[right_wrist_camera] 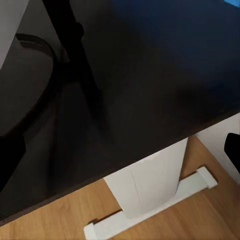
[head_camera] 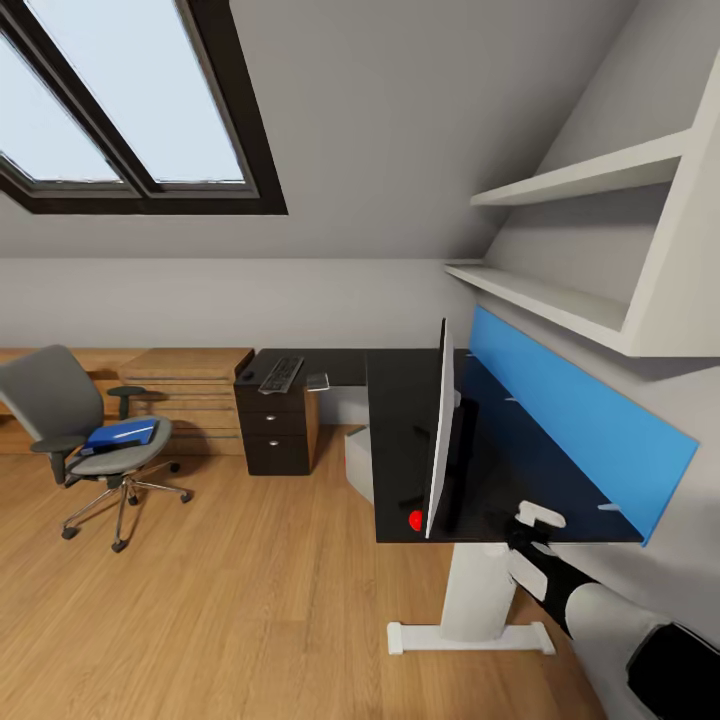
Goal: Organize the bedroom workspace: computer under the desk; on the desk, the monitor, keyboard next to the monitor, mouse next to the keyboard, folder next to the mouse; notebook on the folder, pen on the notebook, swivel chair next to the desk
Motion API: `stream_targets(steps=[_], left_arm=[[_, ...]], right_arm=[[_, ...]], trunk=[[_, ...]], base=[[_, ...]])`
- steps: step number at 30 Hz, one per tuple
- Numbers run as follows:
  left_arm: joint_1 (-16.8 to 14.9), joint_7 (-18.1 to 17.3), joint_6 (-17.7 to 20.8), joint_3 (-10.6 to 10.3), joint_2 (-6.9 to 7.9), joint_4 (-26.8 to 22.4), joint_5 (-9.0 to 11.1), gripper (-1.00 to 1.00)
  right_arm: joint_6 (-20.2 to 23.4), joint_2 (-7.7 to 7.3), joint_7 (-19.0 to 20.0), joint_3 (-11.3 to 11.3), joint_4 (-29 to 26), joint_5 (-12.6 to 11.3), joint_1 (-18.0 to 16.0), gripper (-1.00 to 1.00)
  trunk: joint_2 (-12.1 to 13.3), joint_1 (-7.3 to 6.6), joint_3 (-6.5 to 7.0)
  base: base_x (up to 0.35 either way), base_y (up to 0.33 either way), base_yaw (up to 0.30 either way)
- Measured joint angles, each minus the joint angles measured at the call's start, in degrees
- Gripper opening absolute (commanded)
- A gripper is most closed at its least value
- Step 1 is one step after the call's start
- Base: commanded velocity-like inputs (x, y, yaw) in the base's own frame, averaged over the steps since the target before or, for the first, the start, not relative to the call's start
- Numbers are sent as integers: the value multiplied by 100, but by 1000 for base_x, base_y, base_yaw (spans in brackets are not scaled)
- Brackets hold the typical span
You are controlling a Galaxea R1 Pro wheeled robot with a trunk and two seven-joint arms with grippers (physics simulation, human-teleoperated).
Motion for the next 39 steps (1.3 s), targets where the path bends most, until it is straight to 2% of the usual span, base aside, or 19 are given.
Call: stream_targets(steps=[6, 7, 12, 15, 16, 23, 33, 39], left_arm=[[0, 1, -176, -30, -70, 75, -11, 100], [1, 1, -191, -44, -169, 160, -17, 100], [0, 0, -184, -49, -237, 216, -22, 100], [0, 1, -178, -49, -240, 220, -23, 100], [0, 2, -184, -44, -241, 219, -23, 100], [2, 3, -192, -40, -241, 217, -23, 100], [1, 3, -200, -34, -241, 223, -23, 100], [0, -1, -193, -33, -241, 229, -16, 100]], right_arm=[[75, 5, -17, 177, -13, 120, -76, 100], [75, 10, -3, 253, -24, 195, -83, 100], [-149, 41, -22, 301, -164, 227, -88, 100], [-184, 111, -37, 298, -209, 231, -85, 100], [-197, 233, -43, 302, -217, 244, -81, 100], [-212, 380, -49, 301, -216, 256, -79, 100], [-215, 408, -50, 295, -215, 263, -79, 100], [-296, 400, -40, 292, -205, 261, -73, 100]], trunk=[[-1, -3, 0], [-1, -3, 0], [-1, -3, 0], [0, -2, 0], [0, 0, 0], [-1, -3, -1], [0, 0, 0], [0, 0, 0]], base=[[252, 0, 0], [318, 0, 0], [319, -43, 0], [195, -83, 58], [58, -26, 176], [124, -7, 250], [41, -1, 265], [1, -226, 47]])
